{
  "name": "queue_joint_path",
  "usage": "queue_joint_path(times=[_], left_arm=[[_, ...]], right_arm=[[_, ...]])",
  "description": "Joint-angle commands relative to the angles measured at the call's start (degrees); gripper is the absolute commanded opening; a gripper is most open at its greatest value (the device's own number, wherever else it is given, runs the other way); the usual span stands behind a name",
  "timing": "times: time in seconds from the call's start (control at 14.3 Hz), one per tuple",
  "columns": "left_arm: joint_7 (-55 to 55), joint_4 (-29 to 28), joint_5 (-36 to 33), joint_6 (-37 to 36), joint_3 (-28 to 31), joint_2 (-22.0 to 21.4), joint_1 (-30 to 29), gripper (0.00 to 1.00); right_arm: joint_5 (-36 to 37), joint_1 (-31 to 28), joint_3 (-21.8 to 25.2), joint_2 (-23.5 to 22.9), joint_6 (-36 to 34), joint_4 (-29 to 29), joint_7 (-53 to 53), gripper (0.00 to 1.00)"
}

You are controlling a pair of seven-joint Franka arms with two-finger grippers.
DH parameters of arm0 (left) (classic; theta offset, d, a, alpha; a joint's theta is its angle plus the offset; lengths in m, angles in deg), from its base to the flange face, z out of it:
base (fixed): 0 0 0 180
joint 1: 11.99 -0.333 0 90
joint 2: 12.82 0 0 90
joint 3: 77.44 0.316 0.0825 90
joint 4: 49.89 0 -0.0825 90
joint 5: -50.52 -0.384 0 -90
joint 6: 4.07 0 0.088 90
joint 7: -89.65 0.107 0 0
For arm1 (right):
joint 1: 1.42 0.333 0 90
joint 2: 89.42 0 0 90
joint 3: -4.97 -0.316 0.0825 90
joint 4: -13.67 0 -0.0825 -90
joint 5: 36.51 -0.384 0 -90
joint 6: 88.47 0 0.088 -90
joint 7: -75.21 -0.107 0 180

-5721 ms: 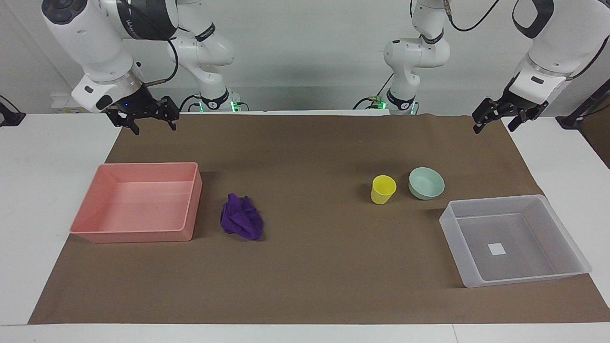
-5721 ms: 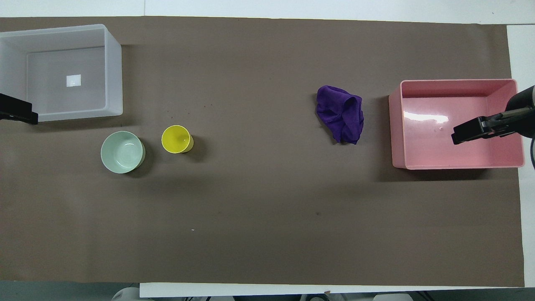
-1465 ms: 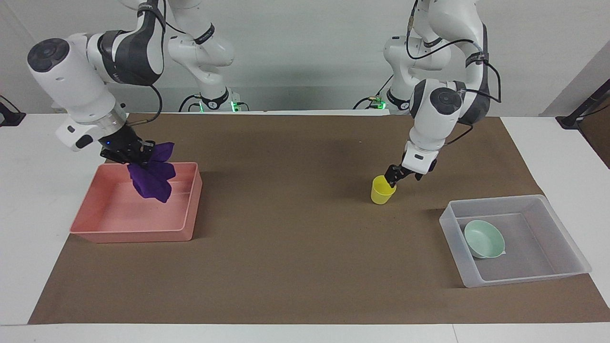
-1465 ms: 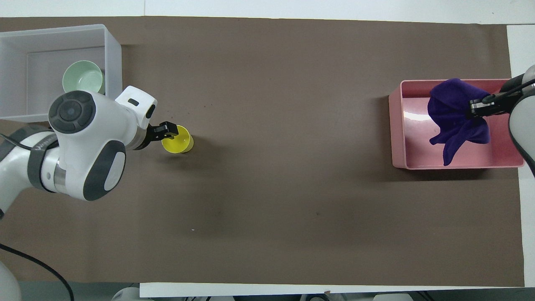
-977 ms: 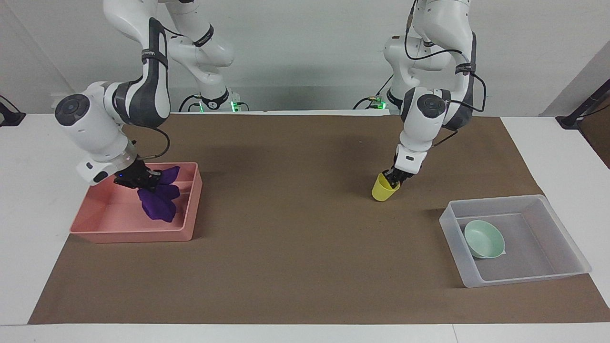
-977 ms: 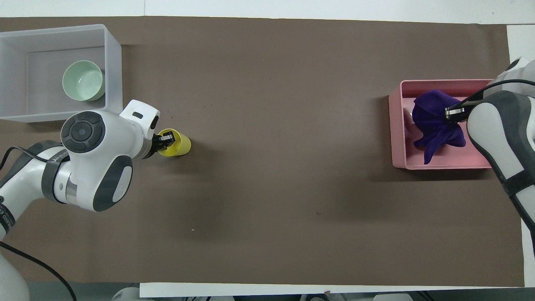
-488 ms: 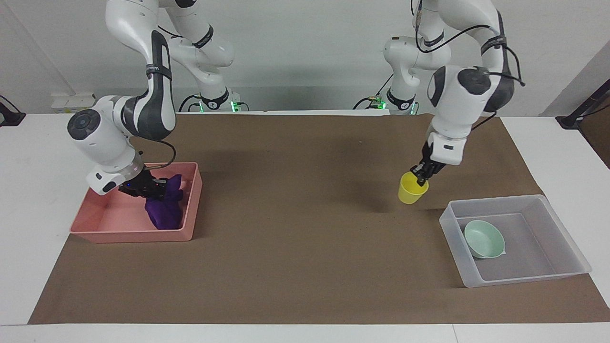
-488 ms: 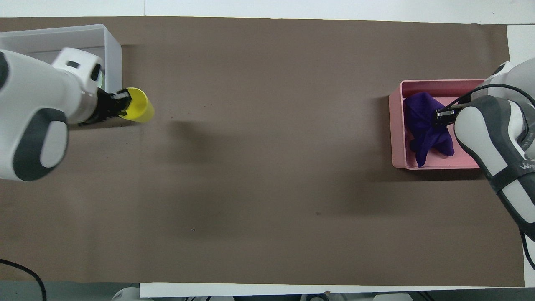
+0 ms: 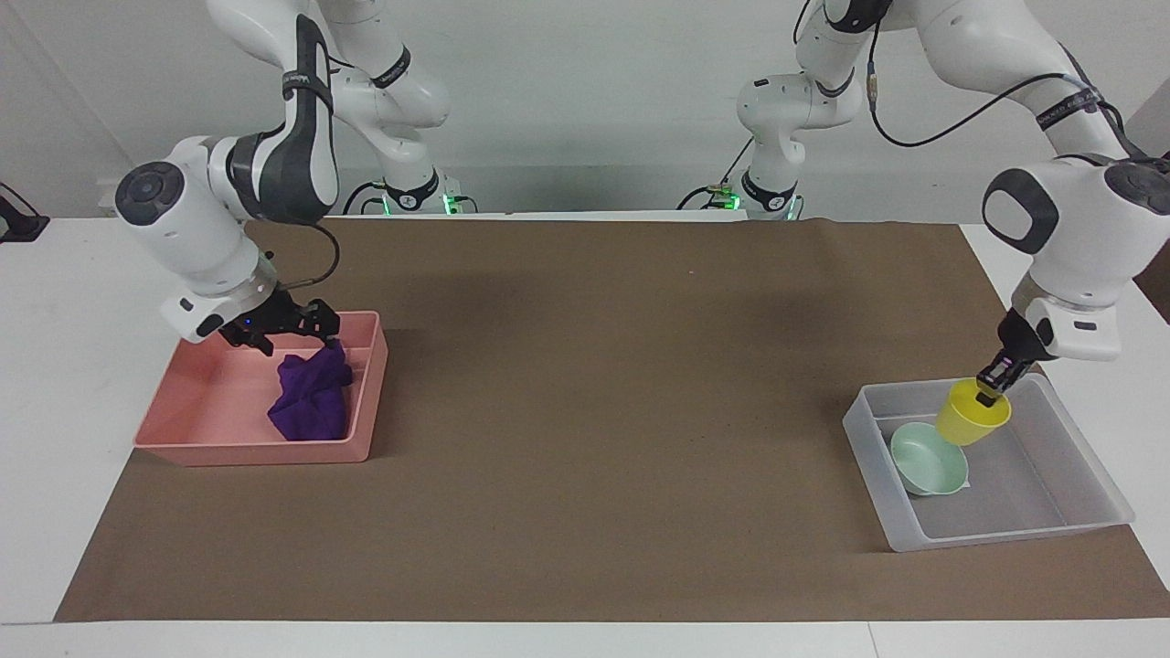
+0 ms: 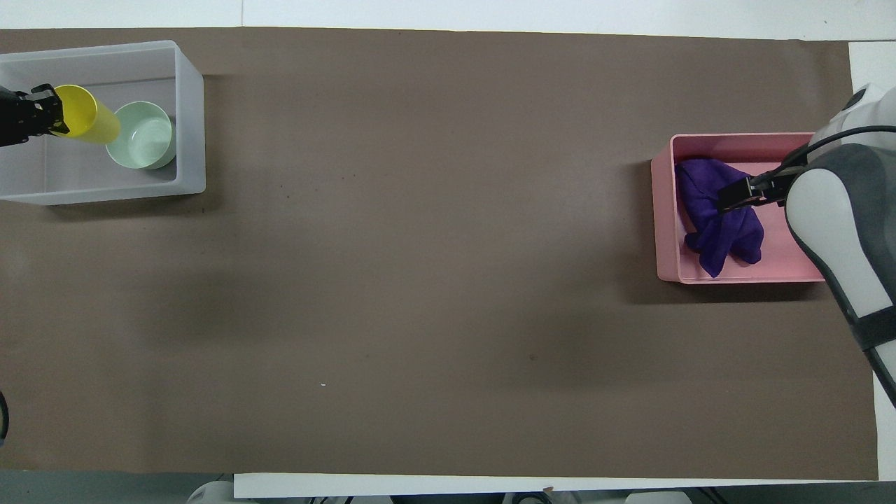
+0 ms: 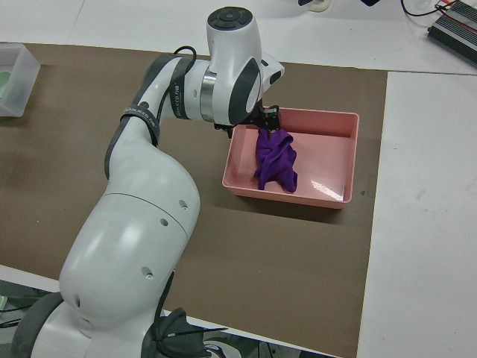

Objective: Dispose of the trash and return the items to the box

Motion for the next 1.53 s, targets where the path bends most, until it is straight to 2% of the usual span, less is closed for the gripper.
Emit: queue_joint_path(times=[0.0, 0.21, 0.28, 0.35, 0.42, 0.56, 0.77, 0.91, 1.05, 1.19, 1.47], left_arm=[[0.27, -1.17, 0.93, 1.65, -0.67, 1.48, 0.74, 0.00], [1.14, -7.30, 1.19, 7.09, -0.67, 1.39, 1.09, 0.00], [1.33, -7.68, 1.19, 7.20, -0.67, 1.22, 1.09, 0.19], [1.15, -6.98, 1.11, 6.24, -0.76, 1.30, 1.18, 0.71], [1.07, -5.50, 1.02, 4.66, -0.93, 0.95, 1.62, 1.00], [0.98, -2.43, 0.58, -1.38, -0.67, -1.49, 2.94, 1.00], [1.59, 2.33, -2.05, -17.37, -1.28, -8.52, 3.11, 1.00], [2.46, 1.90, -2.06, -24.93, -1.55, -14.58, 3.38, 1.00], [9.11, 1.72, -2.06, -31.79, -1.81, -19.24, 3.99, 1.00], [15.11, 2.42, -1.97, -35.86, -1.73, -20.84, 4.87, 1.00], [16.88, 4.45, -1.53, -38.24, -1.73, -20.85, 4.87, 1.00]], right_arm=[[-0.23, 1.31, -0.28, -0.29, -5.21, -4.93, -2.40, 1.00], [0.48, 1.32, -0.28, 1.81, -11.19, -8.36, -2.41, 1.00], [0.48, 1.32, -0.28, 2.60, -13.56, -9.24, -2.41, 1.00], [0.48, 1.32, -0.28, 3.48, -15.32, -9.68, -2.41, 1.00], [0.48, 1.32, -0.28, 4.19, -16.47, -9.86, -2.41, 1.00], [0.48, 1.23, -0.28, 5.59, -18.58, -9.43, -1.79, 1.00], [0.48, 1.40, -0.36, 7.18, -20.87, -8.90, -1.44, 1.00], [0.30, 1.40, -0.54, 8.41, -21.05, -7.32, -1.17, 1.00], [0.39, 1.49, -0.71, 9.99, -21.05, -5.65, -1.35, 1.00], [0.30, 1.49, -0.72, 10.70, -21.05, -4.59, -1.09, 1.00], [0.30, 3.25, -0.72, 11.05, -20.52, -4.68, -2.05, 1.00]])
